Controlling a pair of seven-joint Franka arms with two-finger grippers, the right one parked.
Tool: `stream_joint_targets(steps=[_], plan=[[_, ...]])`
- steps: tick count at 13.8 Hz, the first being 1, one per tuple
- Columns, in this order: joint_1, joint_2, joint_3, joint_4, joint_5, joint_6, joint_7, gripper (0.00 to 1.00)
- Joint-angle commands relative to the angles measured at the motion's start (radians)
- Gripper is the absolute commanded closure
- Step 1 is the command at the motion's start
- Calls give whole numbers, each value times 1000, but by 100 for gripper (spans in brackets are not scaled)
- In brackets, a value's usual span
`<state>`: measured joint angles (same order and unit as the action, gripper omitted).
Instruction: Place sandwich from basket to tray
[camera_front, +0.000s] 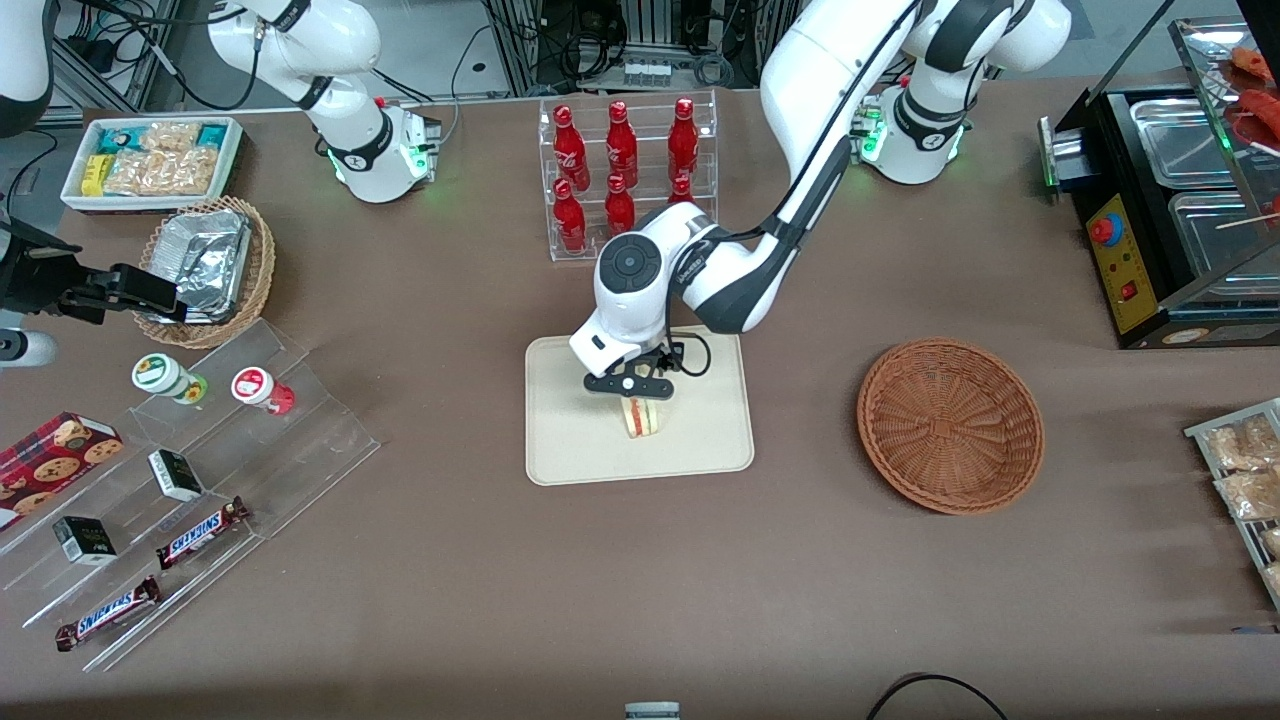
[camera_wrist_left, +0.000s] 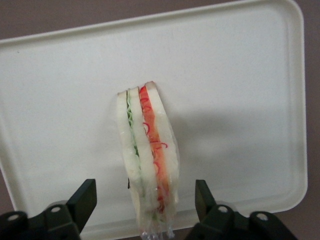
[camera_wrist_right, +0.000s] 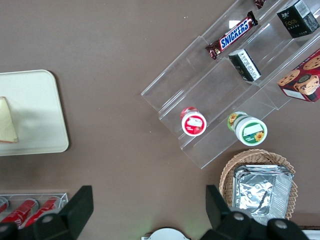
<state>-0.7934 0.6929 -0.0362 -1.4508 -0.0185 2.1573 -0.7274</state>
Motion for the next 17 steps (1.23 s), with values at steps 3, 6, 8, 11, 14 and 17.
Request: stream_joint_targets(steps=[3,6,8,11,14,17], plan=[[95,-225,9,-14,15,-271,-30,0],[187,-395,10,-103,28,-343,18,0],[241,-520,10,-207,22,-365,155,0],[348,-647,10,-281,23,-423,303,0],[475,-713,10,-276,23,-537,500,0],[568,-776,12,-275,26,-599,617,0]])
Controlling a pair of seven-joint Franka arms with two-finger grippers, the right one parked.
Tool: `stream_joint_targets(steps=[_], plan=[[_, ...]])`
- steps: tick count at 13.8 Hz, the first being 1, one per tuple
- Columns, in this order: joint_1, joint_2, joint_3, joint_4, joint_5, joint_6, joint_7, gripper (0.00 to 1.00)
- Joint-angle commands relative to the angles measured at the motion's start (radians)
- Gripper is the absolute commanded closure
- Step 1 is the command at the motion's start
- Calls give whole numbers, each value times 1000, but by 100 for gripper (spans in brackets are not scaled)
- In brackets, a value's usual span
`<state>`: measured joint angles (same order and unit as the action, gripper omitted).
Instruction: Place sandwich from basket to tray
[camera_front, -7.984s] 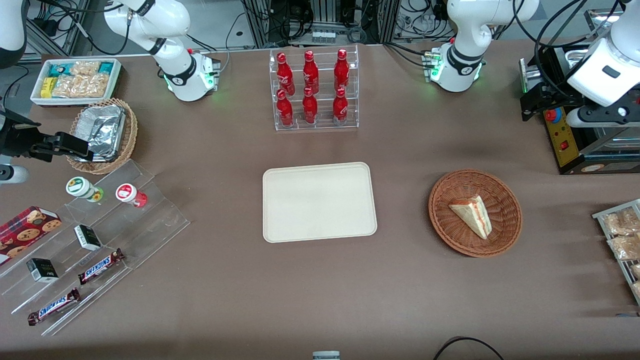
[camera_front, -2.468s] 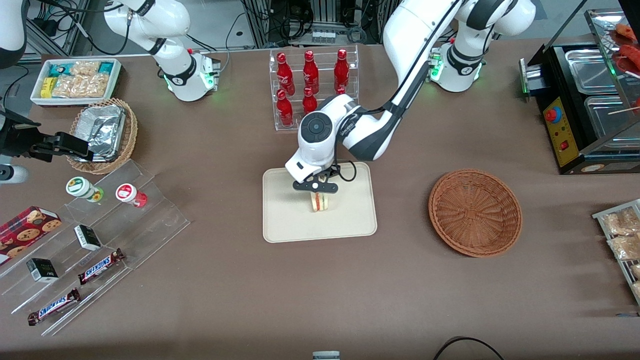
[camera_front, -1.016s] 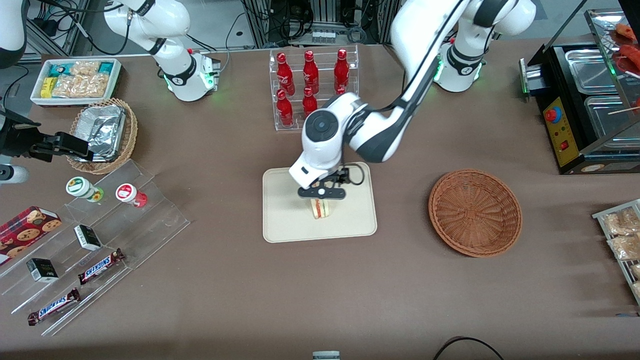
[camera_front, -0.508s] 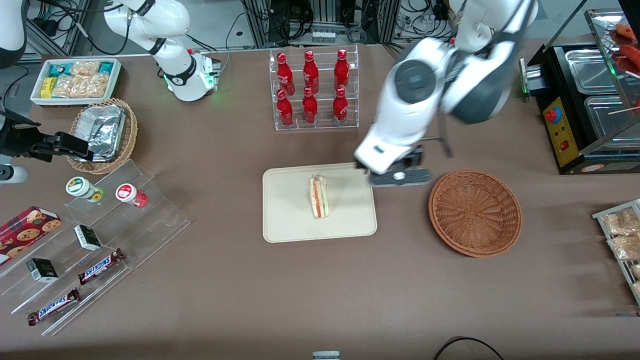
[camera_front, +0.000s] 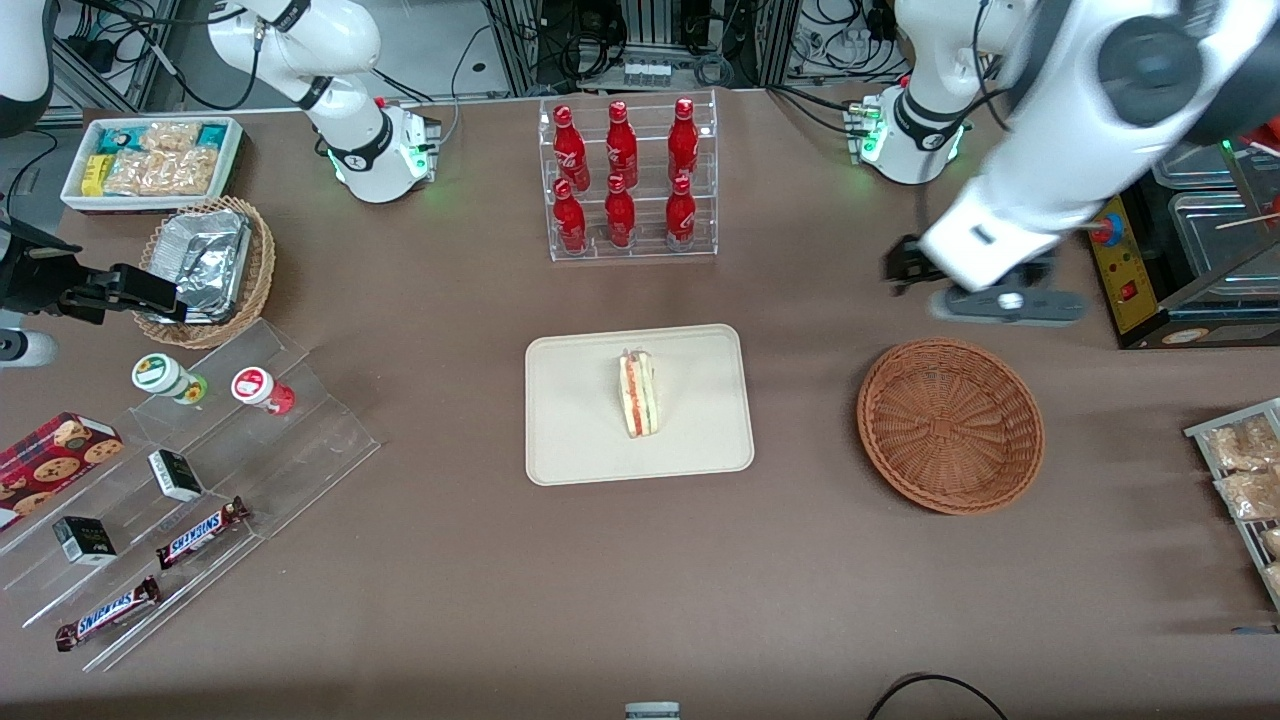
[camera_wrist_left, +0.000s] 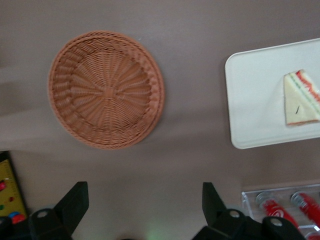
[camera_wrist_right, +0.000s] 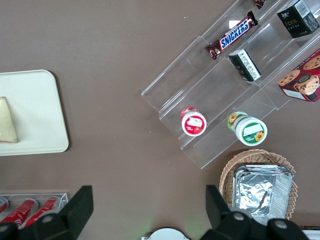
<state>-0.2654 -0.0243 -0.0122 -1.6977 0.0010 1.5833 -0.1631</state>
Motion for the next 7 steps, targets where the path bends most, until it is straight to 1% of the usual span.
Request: stream_joint_targets(steps=[1,4,6,7], plan=[[70,-74,-8,-26,7,-37,71,0],[118,-100,18,-23,8,-59,149,0],[118,-109,61,-19,8,-75,213,0],[124,-109,66,-13,7,-80,236,0]])
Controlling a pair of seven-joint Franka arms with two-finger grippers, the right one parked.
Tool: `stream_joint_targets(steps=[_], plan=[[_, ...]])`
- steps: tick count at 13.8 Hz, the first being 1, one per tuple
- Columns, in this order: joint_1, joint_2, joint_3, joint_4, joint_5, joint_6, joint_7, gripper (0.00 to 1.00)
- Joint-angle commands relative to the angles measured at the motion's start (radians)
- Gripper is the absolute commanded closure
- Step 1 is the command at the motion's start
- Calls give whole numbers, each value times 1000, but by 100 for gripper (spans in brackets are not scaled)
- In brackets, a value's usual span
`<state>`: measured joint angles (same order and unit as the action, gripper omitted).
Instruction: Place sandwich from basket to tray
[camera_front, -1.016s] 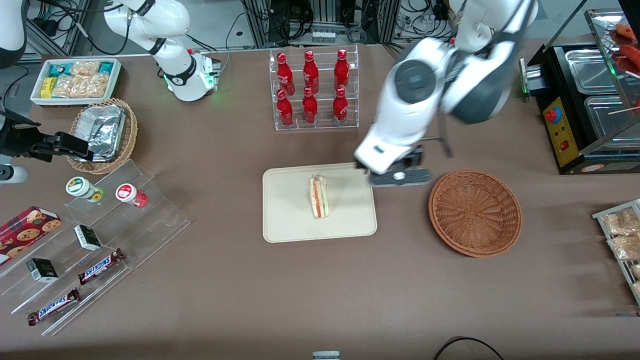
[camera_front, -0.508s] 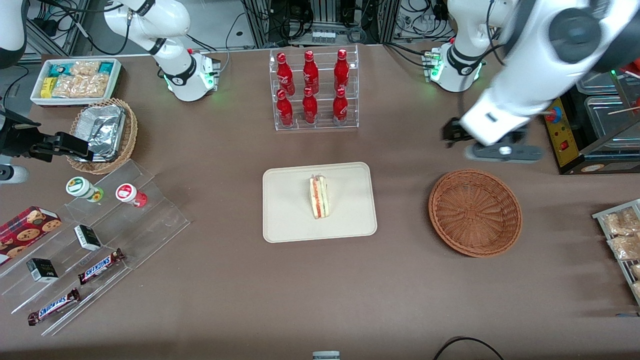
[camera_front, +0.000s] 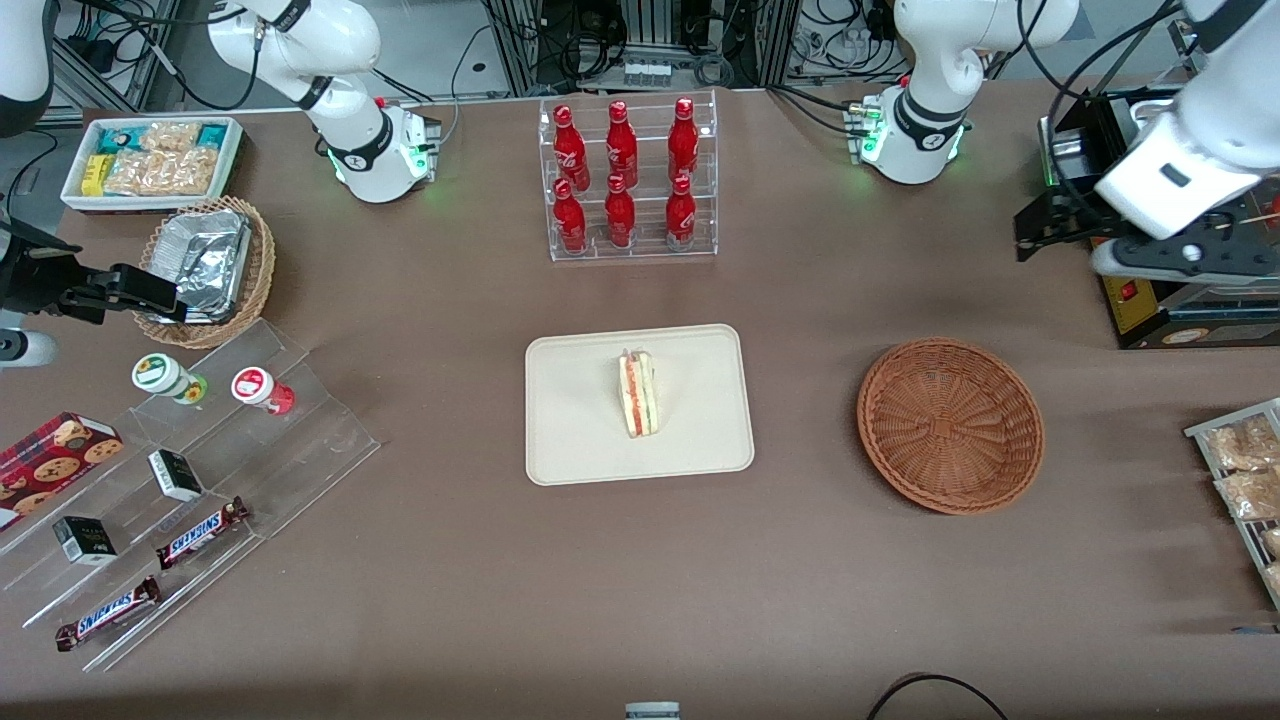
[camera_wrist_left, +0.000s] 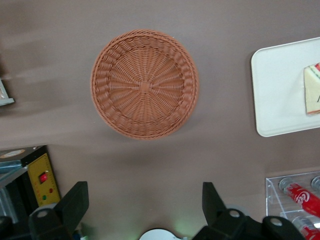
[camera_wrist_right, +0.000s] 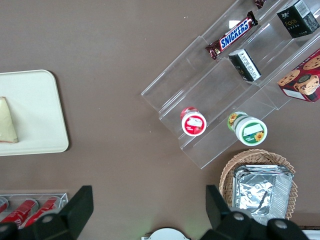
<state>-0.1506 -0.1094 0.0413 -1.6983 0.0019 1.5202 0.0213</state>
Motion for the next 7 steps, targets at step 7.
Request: stream_joint_targets(steps=[7], plan=[[71,27,-27,127,-5,-26,61,0]])
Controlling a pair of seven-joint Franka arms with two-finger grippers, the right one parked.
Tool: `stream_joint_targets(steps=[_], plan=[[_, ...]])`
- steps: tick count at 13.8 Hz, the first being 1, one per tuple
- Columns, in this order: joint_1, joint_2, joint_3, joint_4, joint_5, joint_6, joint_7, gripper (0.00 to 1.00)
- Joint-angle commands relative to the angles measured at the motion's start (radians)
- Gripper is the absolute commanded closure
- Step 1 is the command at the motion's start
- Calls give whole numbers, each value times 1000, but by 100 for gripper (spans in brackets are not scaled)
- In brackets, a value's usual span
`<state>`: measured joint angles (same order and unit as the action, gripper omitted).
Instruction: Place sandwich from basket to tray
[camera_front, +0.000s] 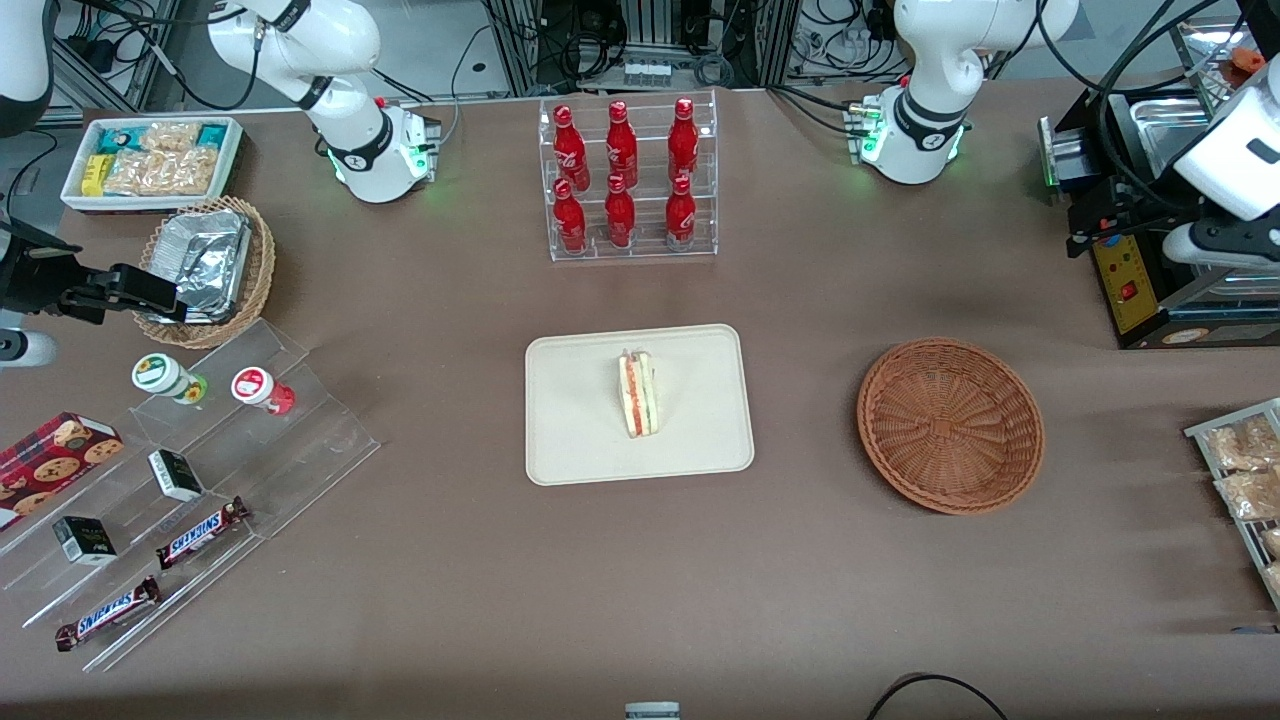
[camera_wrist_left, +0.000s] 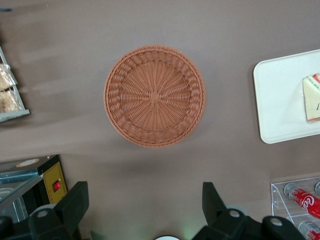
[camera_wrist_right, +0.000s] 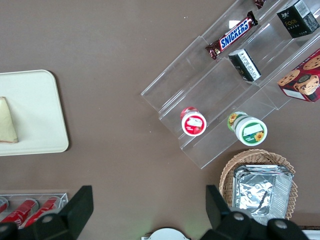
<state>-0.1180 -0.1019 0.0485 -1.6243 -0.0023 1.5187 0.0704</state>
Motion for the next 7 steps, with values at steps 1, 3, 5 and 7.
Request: stream_joint_targets(steps=[1,3,5,7], plan=[[56,16,-57,53,5,-25,15,0],[66,13,-65,47,12,-34,15,0],[66,19,-79,46,44,-58,9,0],[66,22,-82,47,41,-67,8,0]])
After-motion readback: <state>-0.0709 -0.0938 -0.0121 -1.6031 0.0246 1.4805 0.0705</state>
